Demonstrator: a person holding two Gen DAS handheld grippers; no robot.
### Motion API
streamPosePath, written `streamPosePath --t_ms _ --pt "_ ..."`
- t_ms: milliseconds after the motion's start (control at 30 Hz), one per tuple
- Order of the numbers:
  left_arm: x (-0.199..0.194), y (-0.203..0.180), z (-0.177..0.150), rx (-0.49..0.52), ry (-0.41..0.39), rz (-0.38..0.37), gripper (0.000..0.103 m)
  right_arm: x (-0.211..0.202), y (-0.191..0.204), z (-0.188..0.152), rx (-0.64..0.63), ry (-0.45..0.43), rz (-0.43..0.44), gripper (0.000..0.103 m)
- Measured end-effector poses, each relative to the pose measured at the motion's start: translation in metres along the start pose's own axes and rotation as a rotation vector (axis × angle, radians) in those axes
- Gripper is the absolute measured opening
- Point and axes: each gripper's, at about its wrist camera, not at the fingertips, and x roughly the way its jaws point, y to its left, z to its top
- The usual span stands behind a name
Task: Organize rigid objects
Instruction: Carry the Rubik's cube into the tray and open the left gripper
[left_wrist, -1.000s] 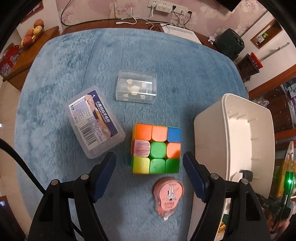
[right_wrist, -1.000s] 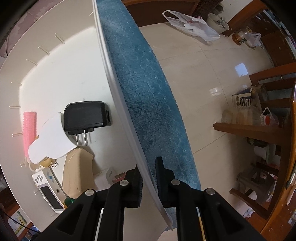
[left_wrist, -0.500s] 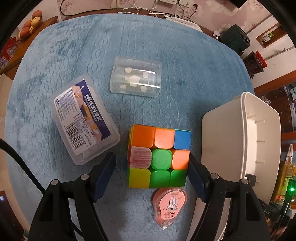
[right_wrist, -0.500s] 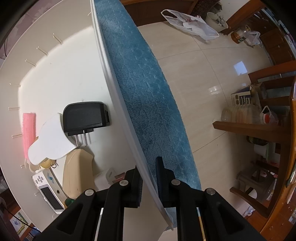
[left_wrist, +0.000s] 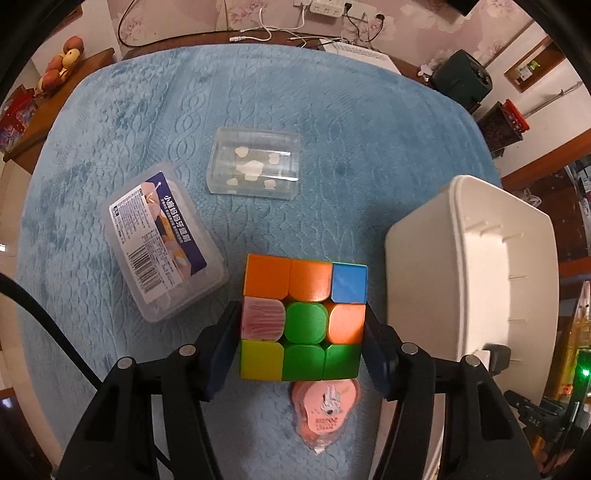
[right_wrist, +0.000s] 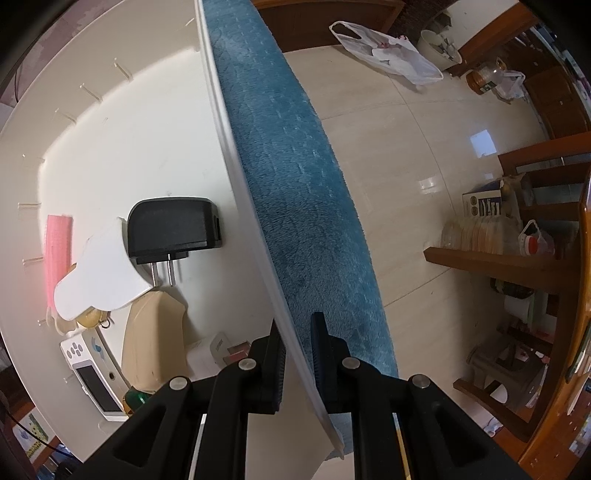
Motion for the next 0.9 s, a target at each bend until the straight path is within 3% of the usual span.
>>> streamPosePath --t_ms 500,900 --pt "-0.064 -0.010 -0.031 0.009 -0.101 0.058 0.064 -0.010 0.009 -0.008 -0.092 -0.021 0.040 0.013" --pt "-0.112 -0.044 -0.076 -0.008 -0.157 0.094 0.064 -0.029 0.003 -0.017 -0.206 -0.077 0.121 0.011"
